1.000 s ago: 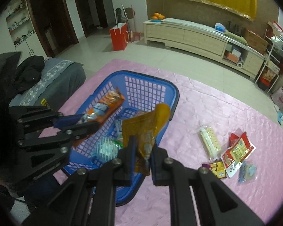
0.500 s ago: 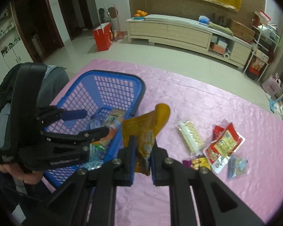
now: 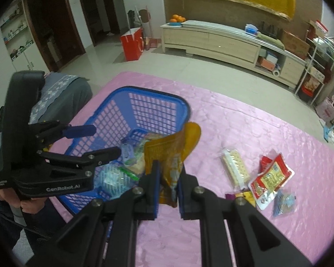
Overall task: Organize snacks
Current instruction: 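Open the left gripper to drop the candy stick into the basket, then lower the yellow-orange pack into the basket and open the right gripper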
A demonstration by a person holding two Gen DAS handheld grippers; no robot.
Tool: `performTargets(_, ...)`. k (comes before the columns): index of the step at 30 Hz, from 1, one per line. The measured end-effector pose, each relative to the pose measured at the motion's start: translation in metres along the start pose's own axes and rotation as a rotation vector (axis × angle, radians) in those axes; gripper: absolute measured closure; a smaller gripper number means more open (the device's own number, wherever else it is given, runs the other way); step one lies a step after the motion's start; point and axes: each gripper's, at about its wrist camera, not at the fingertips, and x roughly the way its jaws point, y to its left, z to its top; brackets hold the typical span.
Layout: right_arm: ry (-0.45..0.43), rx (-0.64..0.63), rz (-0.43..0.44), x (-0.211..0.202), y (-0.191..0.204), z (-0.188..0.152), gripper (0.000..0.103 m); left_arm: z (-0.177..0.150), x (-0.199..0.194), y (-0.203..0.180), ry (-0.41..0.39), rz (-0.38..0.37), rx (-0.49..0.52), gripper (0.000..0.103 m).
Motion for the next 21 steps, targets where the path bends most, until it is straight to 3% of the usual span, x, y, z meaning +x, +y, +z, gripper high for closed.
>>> performTargets(10, 0.052, -0.055, 0.032, 0.026, 0.035, 0.008, 0.086, -0.009, -0.030, 0.039, -0.039, 0.054, -0.043, 0.037)
performTargets(21, 0.099, -0.103, -0.004, 0.054, 0.050, 0.015, 0.086, -0.017, -0.026, 0.064, -0.043, 0.078, -0.071, 0.037)
